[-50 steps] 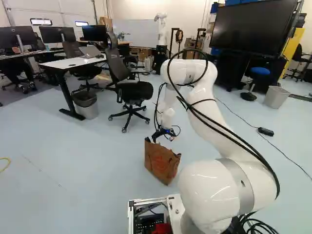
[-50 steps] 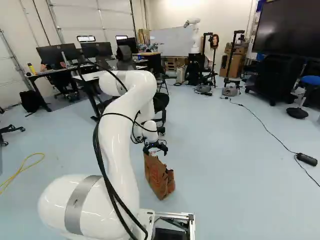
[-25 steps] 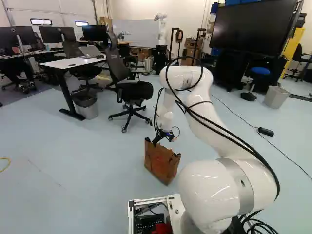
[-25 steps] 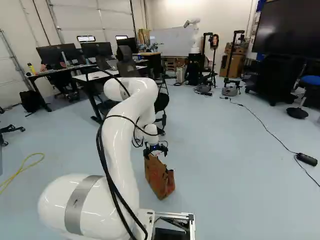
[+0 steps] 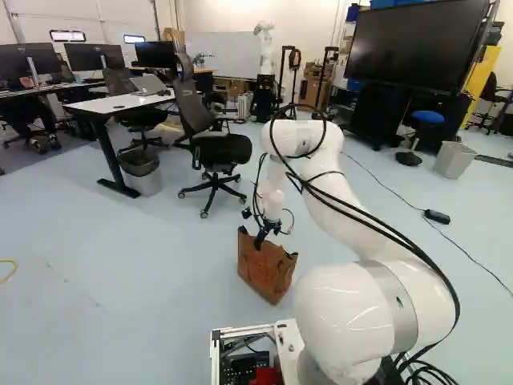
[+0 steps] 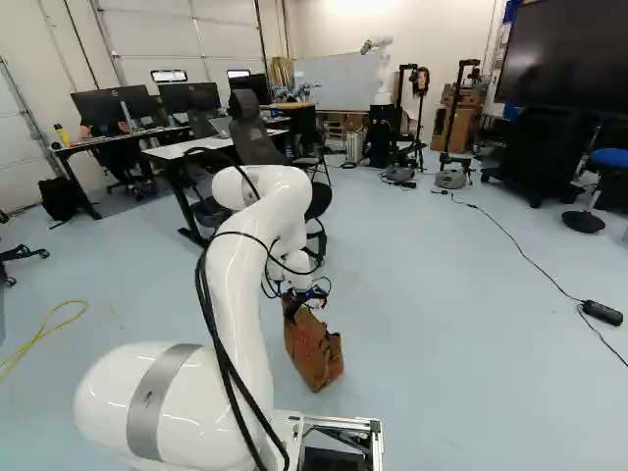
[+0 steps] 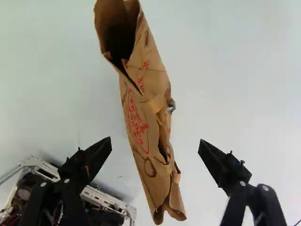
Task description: Pick up the grocery bag from the ground
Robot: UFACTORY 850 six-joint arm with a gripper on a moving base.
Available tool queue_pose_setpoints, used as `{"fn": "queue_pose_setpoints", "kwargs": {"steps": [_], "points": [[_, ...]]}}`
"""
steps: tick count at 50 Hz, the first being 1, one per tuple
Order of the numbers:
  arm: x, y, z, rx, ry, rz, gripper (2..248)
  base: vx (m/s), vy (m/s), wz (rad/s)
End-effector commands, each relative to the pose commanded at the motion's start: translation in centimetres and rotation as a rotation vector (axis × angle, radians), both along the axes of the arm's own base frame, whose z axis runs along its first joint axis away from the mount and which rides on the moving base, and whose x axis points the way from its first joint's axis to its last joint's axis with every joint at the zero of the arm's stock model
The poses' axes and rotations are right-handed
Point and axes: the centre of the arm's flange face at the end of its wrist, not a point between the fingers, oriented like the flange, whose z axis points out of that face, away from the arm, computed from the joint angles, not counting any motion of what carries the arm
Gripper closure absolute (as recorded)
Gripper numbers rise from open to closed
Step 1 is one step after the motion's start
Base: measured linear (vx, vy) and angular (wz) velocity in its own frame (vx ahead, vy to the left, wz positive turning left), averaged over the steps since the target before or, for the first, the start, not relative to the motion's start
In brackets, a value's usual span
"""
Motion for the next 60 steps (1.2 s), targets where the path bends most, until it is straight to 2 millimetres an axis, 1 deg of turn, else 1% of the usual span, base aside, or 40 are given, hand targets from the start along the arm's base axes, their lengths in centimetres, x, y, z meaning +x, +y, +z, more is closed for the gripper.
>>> {"fn": "queue_pose_setpoints", "kwargs": {"steps": [10,16,53,60], "points": [[0.1,0.0,-1.5,-0.018,0.006,0.139,3,0.000,0.000,0.000],[0.2,0.0,-2.5,-0.023,0.009,0.181,3,0.000,0.000,0.000],[0.3,0.0,-8.1,-0.023,0.024,0.194,3,0.000,0.000,0.000],[0.4,0.0,-8.9,-0.023,0.025,0.194,3,0.000,0.000,0.000]]}}
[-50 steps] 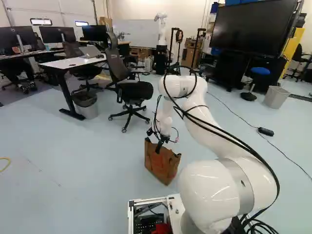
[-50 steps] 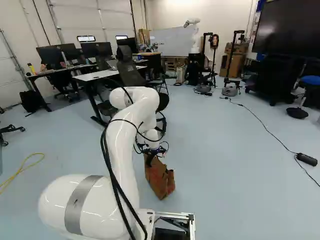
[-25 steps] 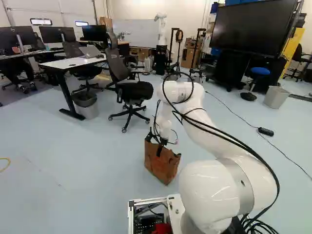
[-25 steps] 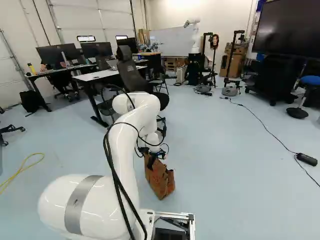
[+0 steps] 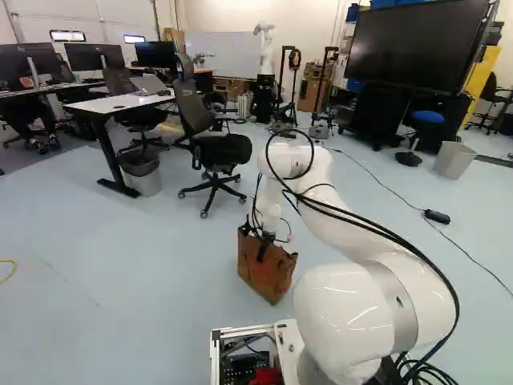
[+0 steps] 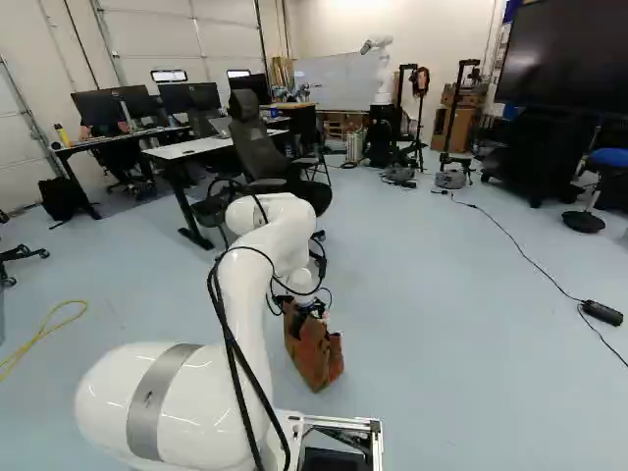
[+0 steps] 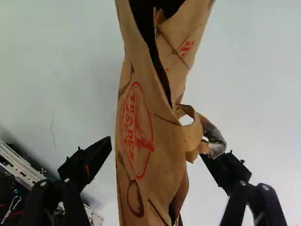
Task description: Pick up the grocery bag from the ground
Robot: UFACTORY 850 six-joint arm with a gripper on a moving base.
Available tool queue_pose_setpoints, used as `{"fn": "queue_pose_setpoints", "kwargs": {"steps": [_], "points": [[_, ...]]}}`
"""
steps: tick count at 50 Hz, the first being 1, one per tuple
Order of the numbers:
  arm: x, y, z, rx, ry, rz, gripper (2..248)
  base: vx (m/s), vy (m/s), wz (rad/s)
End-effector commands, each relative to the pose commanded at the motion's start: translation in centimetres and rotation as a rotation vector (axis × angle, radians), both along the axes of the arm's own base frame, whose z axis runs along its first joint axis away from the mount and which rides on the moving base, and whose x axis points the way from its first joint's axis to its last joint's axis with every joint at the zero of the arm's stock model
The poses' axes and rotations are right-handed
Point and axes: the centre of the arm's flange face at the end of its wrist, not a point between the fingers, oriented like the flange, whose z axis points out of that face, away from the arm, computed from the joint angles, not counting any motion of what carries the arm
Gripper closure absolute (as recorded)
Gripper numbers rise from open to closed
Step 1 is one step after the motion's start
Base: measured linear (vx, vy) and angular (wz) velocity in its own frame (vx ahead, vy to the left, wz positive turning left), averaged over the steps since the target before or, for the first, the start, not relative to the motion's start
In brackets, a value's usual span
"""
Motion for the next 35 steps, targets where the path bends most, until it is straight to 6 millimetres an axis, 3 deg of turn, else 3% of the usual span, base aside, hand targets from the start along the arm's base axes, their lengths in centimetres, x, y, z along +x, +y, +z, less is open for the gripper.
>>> {"fn": "queue_pose_setpoints", "kwargs": {"steps": [7,8,12,13,18,19,23,24,28,29,33,34,35], "points": [[0.0,0.0,-0.2,0.000,0.000,0.000,11,0.000,0.000,0.000],[0.0,0.0,-0.2,0.000,0.000,0.000,47,0.000,0.000,0.000],[0.0,0.0,-0.2,0.000,0.000,0.000,47,0.000,0.000,0.000],[0.0,0.0,-0.2,0.000,0.000,0.000,86,0.000,0.000,0.000],[0.0,0.0,-0.2,0.000,0.000,0.000,86,0.000,0.000,0.000],[0.0,0.0,-0.2,0.000,0.000,0.000,124,0.000,0.000,0.000],[0.0,0.0,-0.2,0.000,0.000,0.000,124,0.000,0.000,0.000],[0.0,0.0,-0.2,0.000,0.000,0.000,164,0.000,0.000,0.000],[0.0,0.0,-0.1,0.000,0.000,0.000,164,0.000,0.000,0.000],[0.0,0.0,0.0,0.000,0.000,0.000,203,0.000,0.000,0.000],[0.0,0.0,0.5,0.000,-0.001,0.000,203,0.000,0.000,0.000],[0.0,0.0,0.6,0.000,-0.001,0.000,231,0.000,0.000,0.000],[0.0,0.0,0.8,0.000,-0.001,0.000,231,0.000,0.000,0.000]]}}
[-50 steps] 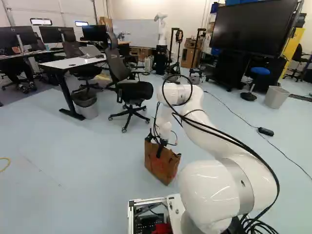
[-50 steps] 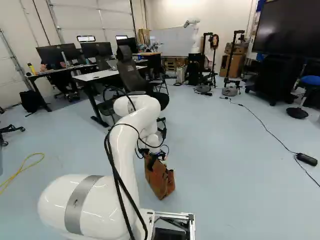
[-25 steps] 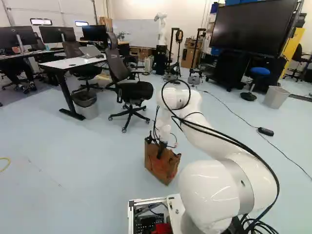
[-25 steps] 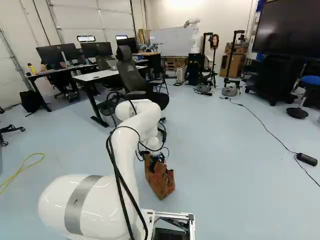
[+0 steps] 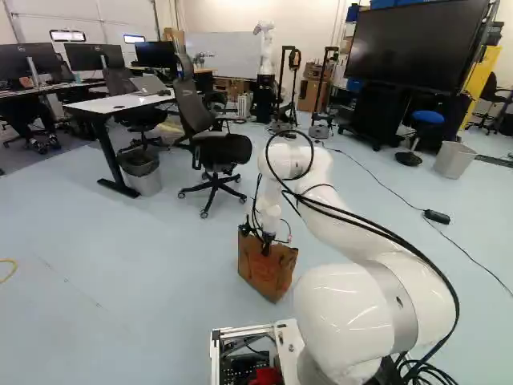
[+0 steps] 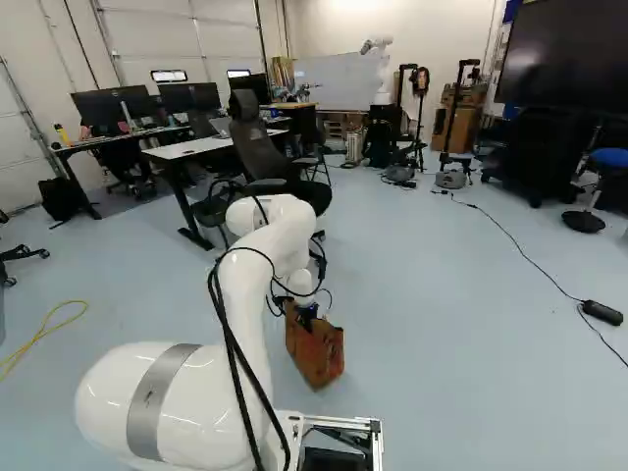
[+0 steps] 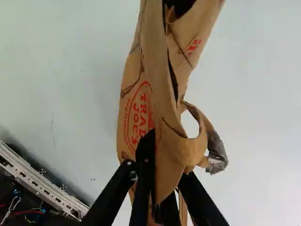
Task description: Pick up the grocery bag from the ground
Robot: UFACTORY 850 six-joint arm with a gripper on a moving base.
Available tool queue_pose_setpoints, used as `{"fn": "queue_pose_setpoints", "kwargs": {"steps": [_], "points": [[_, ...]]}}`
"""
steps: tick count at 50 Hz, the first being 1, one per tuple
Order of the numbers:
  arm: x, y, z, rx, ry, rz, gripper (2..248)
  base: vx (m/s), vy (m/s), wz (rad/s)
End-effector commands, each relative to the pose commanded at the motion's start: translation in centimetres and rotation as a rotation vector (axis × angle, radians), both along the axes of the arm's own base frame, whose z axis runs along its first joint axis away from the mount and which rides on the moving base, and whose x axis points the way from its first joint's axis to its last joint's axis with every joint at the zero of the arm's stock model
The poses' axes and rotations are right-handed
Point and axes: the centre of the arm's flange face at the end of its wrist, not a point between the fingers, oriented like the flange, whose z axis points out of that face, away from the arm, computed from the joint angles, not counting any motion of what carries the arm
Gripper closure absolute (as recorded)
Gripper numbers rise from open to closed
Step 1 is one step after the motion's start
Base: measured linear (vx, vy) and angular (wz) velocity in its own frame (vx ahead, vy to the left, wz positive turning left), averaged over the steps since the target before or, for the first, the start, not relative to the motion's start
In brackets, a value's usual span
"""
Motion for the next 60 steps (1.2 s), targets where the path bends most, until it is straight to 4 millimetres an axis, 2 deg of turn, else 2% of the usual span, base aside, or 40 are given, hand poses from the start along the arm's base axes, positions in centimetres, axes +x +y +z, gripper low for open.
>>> {"fn": "queue_pose_setpoints", "kwargs": {"steps": [22,60], "points": [[-0.1,-0.1,3.2,0.000,-0.007,-0.007,231,0.000,0.000,0.000],[-0.4,-0.9,9.0,0.007,-0.028,-0.124,231,0.000,0.000,0.000]]}}
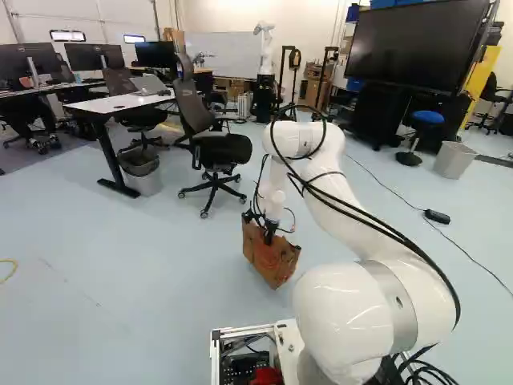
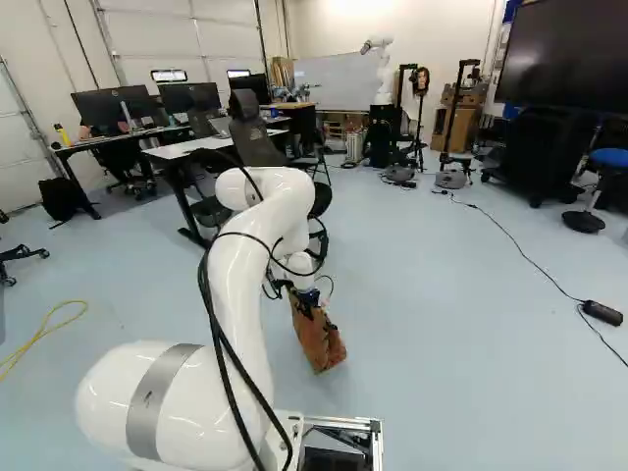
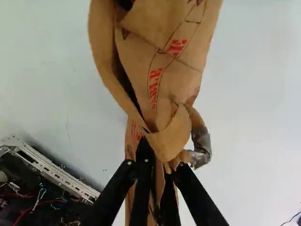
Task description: Pick up the grocery bag from the ground
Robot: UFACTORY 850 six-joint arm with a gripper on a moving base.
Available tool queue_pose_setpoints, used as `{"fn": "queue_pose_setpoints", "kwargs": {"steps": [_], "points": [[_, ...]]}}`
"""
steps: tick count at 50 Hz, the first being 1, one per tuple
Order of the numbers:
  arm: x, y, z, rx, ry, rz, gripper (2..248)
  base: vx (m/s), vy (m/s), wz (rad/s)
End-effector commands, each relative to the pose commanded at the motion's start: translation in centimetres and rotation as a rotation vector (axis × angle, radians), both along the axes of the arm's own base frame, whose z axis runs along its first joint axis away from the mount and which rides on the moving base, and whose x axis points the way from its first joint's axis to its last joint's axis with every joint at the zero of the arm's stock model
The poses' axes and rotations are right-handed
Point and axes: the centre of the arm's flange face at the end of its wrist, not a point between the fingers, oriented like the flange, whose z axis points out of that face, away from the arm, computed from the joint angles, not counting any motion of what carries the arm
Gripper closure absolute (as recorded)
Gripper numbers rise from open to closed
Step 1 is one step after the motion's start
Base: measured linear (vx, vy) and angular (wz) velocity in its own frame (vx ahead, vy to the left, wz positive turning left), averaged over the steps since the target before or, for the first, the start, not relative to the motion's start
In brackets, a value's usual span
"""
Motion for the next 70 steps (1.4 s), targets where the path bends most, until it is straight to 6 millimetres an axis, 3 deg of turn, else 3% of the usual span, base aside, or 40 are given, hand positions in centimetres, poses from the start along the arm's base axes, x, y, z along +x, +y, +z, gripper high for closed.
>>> {"fn": "queue_pose_setpoints", "kwargs": {"steps": [70], "points": [[-1.3,-0.1,10.5,0.016,-0.065,-0.146,231,0.000,0.000,0.000]]}}
